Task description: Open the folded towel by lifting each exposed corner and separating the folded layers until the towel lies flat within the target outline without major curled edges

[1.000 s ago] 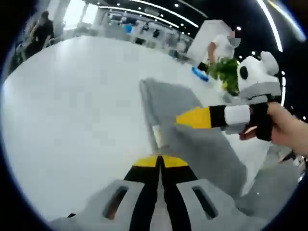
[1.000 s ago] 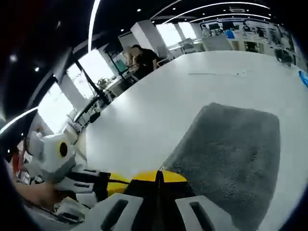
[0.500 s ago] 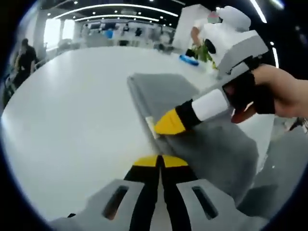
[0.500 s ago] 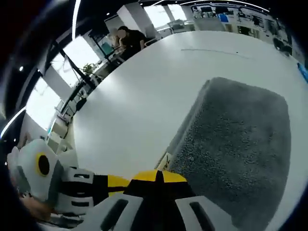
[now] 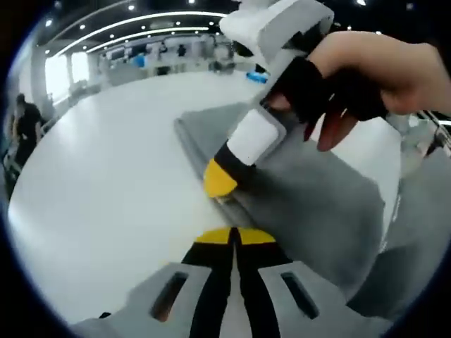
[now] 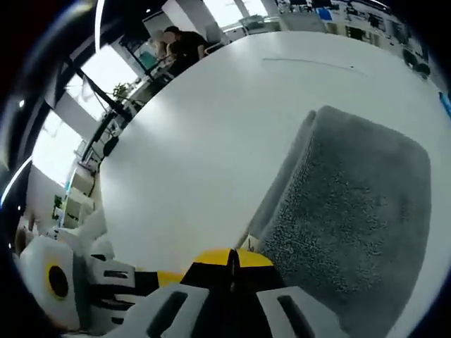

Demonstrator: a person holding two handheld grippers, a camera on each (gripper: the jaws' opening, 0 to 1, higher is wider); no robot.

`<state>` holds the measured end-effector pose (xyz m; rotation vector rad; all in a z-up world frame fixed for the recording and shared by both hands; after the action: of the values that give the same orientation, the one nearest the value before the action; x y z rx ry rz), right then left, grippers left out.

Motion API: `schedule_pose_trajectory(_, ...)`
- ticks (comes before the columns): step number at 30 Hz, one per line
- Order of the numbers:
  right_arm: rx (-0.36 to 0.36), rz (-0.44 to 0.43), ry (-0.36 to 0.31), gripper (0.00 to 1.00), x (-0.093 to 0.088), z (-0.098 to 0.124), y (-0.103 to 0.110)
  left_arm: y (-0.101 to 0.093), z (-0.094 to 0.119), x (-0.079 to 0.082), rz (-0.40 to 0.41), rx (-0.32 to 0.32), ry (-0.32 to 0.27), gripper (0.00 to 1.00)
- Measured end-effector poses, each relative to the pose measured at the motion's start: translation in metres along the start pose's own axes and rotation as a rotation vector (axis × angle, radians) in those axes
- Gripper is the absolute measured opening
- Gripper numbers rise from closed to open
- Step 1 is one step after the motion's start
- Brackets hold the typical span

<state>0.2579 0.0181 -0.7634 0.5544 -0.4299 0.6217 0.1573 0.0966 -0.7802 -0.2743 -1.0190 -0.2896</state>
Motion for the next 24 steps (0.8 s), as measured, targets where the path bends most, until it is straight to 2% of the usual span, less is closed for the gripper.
schedule_pose_trajectory(8, 0.005, -0.017, 0.081, 0.0, 0.008, 0.0, -0.003, -0.001, 0.0, 0.0, -0.075, -0.009, 0.007, 0.01)
schedule_pose_trajectory(15, -0.017, -0.066, 0.096, 0.01, 0.009, 0.005, -0.009, 0.0, 0.001, -0.002, -0.054, -0.008, -0.018, 0.01)
schedule_pose_trajectory(18, -0.029, -0.116, 0.094, 0.01, 0.008, 0.003, -0.01, -0.001, 0.001, -0.002, -0.069, -0.009, -0.015, 0.01)
schedule_pose_trajectory(21, 0.003, -0.199, 0.086, 0.08, 0.009, 0.003, -0.006, -0.002, 0.001, -0.001, -0.08, -0.009, -0.011, 0.01)
schedule_pose_trajectory(22, -0.003, -0.212, 0.093, 0.07, 0.009, 0.004, -0.007, -0.002, 0.001, -0.001, -0.084, -0.009, -0.009, 0.01)
schedule_pose_trajectory(23, -0.03, -0.16, 0.103, 0.04, 0.009, 0.003, -0.01, -0.002, 0.001, -0.001, -0.086, -0.009, -0.008, 0.01)
schedule_pose_trajectory(24, -0.043, -0.144, 0.106, 0.02, 0.009, 0.002, -0.01, -0.002, 0.001, -0.001, -0.089, -0.008, -0.008, 0.01)
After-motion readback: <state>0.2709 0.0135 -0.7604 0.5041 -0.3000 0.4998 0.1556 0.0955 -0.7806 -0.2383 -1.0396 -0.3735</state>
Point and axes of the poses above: the point that each gripper's makers call its tool centre point, and the gripper's own axes: z roughly backward along the fingers, y roughly to its left, x roughly out of its top, the point moved 10 cm from there along z, roughly backward along the fingers, and after that the axes turned 9 degrees about -y, right-handed, at the moved point
